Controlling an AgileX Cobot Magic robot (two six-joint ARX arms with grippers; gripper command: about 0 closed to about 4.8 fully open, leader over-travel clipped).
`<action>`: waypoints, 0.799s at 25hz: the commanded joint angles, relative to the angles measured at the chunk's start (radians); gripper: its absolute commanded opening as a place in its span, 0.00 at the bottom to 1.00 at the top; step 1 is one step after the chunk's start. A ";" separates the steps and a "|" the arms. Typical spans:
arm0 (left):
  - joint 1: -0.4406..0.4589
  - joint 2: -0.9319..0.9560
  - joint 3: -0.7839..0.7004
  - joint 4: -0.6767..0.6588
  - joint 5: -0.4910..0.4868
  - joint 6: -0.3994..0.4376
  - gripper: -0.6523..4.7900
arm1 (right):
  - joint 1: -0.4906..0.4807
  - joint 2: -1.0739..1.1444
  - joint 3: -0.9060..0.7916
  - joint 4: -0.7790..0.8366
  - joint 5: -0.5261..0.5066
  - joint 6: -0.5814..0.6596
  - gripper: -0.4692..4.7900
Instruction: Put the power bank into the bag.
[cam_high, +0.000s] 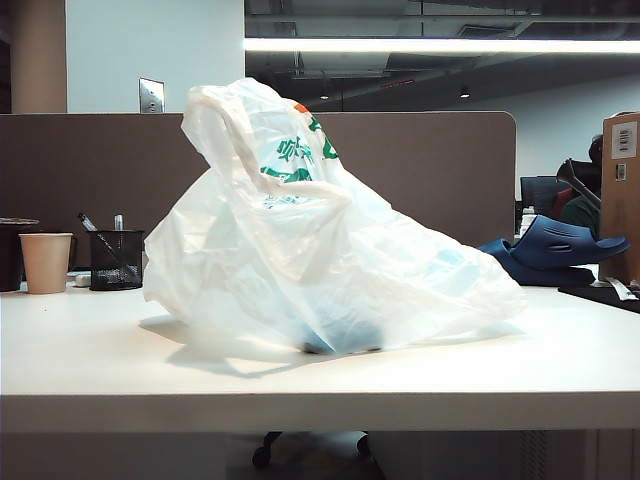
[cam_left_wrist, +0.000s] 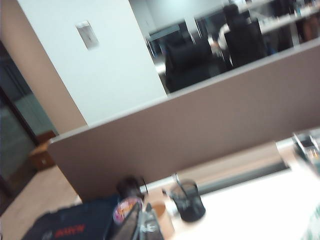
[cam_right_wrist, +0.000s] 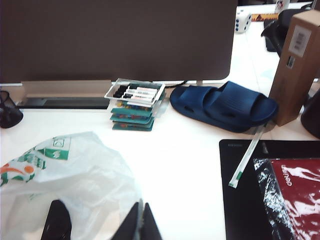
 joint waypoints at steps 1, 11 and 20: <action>0.002 -0.023 0.002 -0.092 -0.010 -0.051 0.11 | 0.029 -0.027 -0.032 0.007 0.000 -0.006 0.08; 0.002 -0.095 0.002 -0.111 -0.071 -0.032 0.11 | 0.090 -0.115 -0.138 0.006 0.000 -0.024 0.08; 0.002 -0.119 0.002 -0.114 -0.071 -0.021 0.11 | 0.090 -0.153 -0.176 0.006 -0.008 -0.028 0.08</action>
